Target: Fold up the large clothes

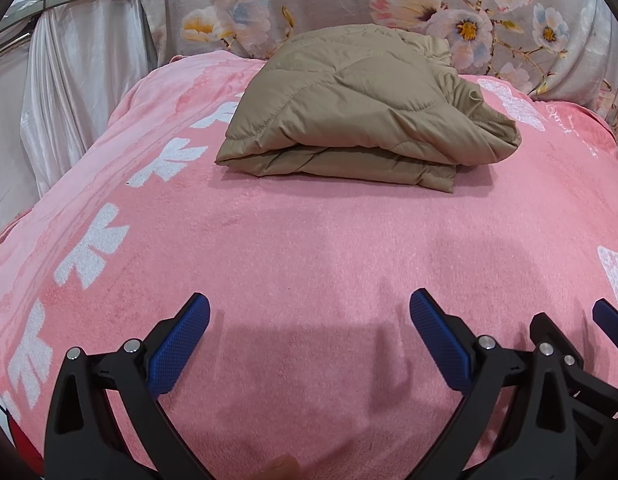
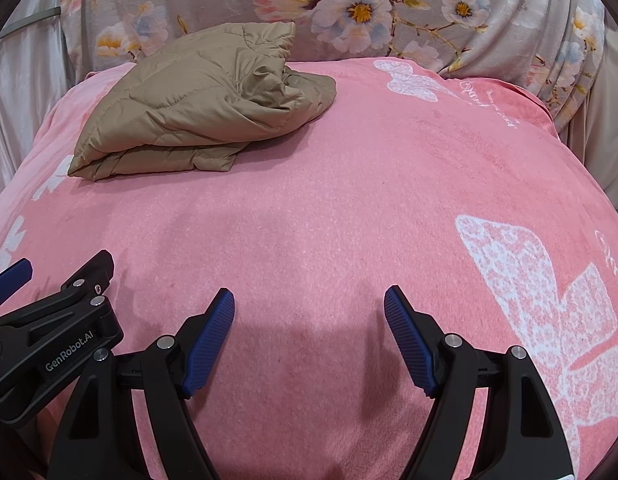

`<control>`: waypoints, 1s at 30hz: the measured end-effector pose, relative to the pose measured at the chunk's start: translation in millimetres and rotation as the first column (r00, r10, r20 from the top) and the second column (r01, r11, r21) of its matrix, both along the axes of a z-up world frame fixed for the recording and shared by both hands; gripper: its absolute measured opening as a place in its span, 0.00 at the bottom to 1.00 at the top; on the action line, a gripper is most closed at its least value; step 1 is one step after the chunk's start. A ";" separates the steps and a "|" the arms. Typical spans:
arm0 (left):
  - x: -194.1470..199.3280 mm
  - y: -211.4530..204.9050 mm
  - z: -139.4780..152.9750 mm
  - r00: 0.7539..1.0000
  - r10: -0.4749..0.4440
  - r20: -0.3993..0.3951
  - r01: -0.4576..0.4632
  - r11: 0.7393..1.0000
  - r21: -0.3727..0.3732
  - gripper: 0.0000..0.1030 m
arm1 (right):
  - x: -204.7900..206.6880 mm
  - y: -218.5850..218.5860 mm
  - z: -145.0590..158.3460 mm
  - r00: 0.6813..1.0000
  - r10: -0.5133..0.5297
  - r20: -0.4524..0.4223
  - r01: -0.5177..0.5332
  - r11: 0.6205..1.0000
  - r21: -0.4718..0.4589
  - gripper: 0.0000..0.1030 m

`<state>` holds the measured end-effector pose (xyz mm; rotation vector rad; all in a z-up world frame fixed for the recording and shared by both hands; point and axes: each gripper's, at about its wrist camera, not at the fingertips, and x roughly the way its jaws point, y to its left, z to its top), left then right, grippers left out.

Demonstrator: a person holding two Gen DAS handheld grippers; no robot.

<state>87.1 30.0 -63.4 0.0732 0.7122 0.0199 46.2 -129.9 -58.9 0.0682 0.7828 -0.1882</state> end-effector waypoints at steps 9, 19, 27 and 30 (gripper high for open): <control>0.3 0.3 -0.2 1.000 -0.001 0.000 0.001 1.000 0.000 0.95 | 0.2 0.1 -0.1 1.000 0.000 0.000 0.000 1.000 -0.001 0.73; 0.4 0.6 -0.3 1.000 -0.001 0.000 0.001 1.000 0.001 0.95 | 0.1 0.1 -0.3 1.000 0.001 0.000 -0.001 1.000 -0.001 0.72; 0.4 1.0 -0.4 1.000 -0.002 0.000 0.002 1.000 0.004 0.94 | 0.2 -0.2 -0.6 1.000 0.001 0.001 -0.001 1.000 -0.003 0.72; 0.2 0.9 -0.3 1.000 -0.001 0.000 0.001 1.000 0.006 0.93 | 0.5 -0.2 -0.4 1.000 0.002 0.000 -0.002 1.000 -0.004 0.72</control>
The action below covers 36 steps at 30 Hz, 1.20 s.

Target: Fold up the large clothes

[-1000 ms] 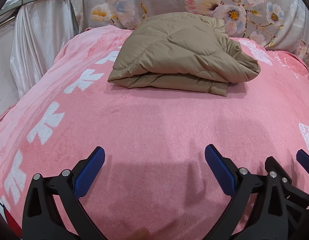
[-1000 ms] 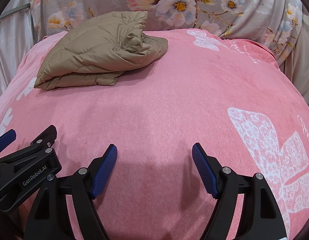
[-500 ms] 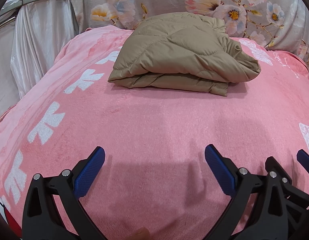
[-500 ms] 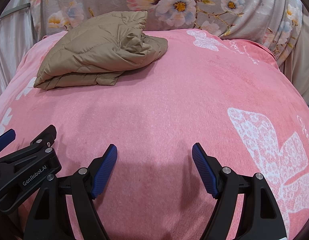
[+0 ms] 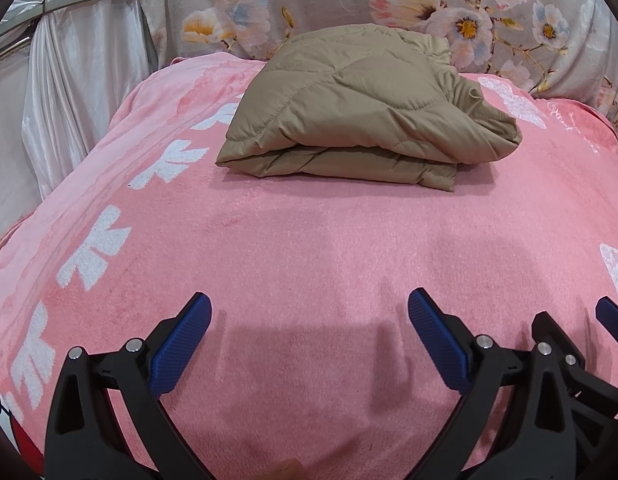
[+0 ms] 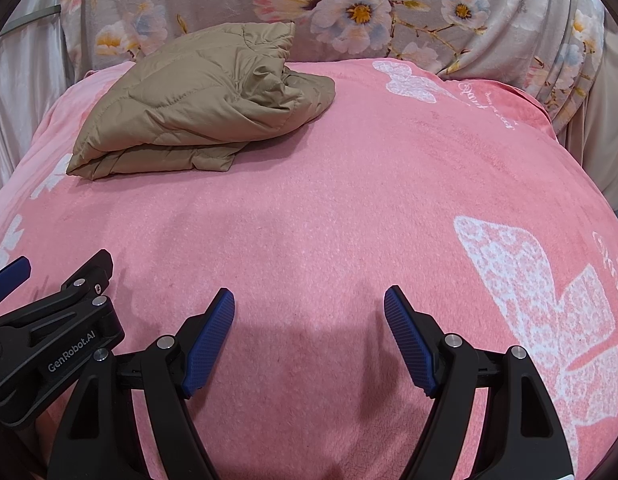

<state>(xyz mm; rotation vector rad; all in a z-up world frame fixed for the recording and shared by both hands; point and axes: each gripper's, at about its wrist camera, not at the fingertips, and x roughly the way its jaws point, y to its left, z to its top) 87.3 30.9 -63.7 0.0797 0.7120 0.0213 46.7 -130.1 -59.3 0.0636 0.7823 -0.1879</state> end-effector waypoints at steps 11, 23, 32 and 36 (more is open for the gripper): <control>0.4 1.3 0.1 1.000 0.000 0.000 0.000 1.000 0.013 0.91 | 0.4 -1.0 0.0 1.000 0.000 0.000 0.000 1.000 -0.002 0.72; 0.8 2.1 0.5 1.000 -0.006 0.006 0.006 1.000 0.012 0.87 | 1.0 -2.5 0.6 1.000 0.002 -0.001 -0.002 1.000 -0.006 0.73; -1.1 1.9 1.0 1.000 -0.013 0.005 0.013 1.000 0.004 0.88 | 1.3 -2.4 0.7 1.000 0.001 0.000 -0.001 1.000 -0.007 0.73; -2.0 1.2 1.1 1.000 -0.013 0.007 0.013 1.000 0.003 0.88 | 0.5 -0.6 0.9 1.000 0.001 0.000 -0.001 1.000 -0.006 0.73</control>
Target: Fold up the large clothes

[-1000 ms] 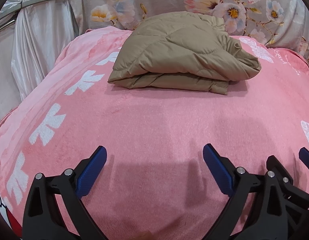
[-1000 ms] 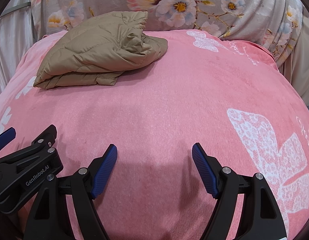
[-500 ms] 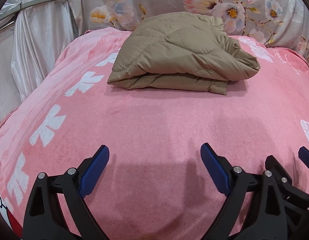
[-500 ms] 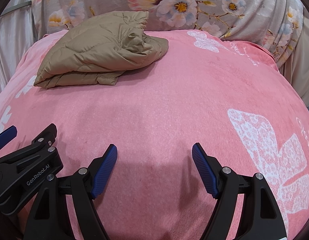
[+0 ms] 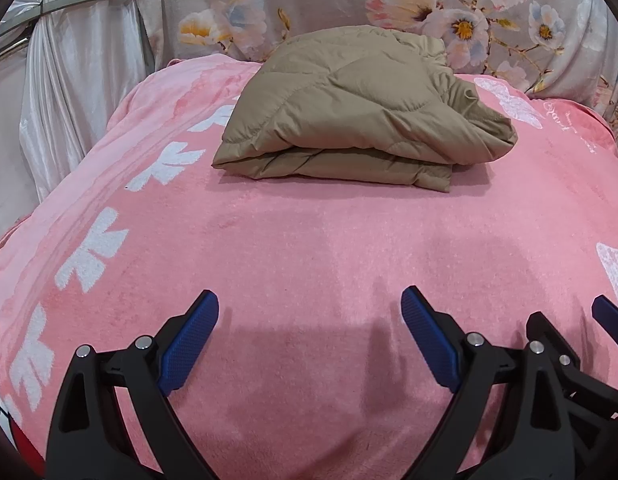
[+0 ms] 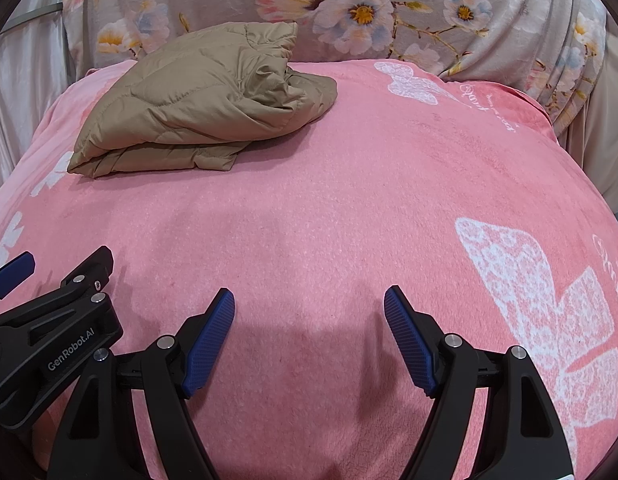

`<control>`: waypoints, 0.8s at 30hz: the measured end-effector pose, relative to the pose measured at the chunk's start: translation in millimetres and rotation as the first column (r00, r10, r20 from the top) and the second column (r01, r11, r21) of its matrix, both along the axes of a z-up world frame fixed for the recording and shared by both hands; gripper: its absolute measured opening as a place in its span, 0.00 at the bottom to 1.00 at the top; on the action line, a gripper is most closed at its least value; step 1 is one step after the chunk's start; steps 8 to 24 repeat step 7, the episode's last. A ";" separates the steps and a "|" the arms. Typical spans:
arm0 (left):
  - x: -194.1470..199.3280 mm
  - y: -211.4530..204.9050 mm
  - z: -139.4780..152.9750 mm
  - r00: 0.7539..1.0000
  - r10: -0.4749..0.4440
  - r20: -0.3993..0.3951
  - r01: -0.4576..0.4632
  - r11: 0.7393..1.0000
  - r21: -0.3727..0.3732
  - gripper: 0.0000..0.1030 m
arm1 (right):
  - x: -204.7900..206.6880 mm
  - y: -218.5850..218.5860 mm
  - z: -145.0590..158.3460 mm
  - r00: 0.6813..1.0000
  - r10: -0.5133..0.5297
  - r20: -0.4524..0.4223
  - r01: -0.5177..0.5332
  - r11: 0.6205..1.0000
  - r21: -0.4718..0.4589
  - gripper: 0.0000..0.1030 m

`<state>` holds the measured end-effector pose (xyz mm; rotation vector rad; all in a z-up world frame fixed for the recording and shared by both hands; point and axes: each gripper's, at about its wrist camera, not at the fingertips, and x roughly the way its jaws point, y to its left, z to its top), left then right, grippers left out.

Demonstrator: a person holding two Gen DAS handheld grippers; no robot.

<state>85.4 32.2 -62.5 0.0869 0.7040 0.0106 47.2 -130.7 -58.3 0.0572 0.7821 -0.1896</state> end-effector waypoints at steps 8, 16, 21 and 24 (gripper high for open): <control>-0.6 -1.3 0.5 1.000 0.002 0.004 -0.002 1.000 0.006 0.87 | -0.3 0.5 0.0 1.000 -0.001 -0.001 0.001 1.000 -0.004 0.73; -0.6 -1.3 0.5 1.000 0.002 0.004 -0.002 1.000 0.006 0.87 | -0.3 0.5 0.0 1.000 -0.001 -0.001 0.001 1.000 -0.004 0.73; -0.6 -1.3 0.5 1.000 0.002 0.004 -0.002 1.000 0.006 0.87 | -0.3 0.5 0.0 1.000 -0.001 -0.001 0.001 1.000 -0.004 0.73; -0.6 -1.3 0.5 1.000 0.002 0.004 -0.002 1.000 0.006 0.87 | -0.3 0.5 0.0 1.000 -0.001 -0.001 0.001 1.000 -0.004 0.73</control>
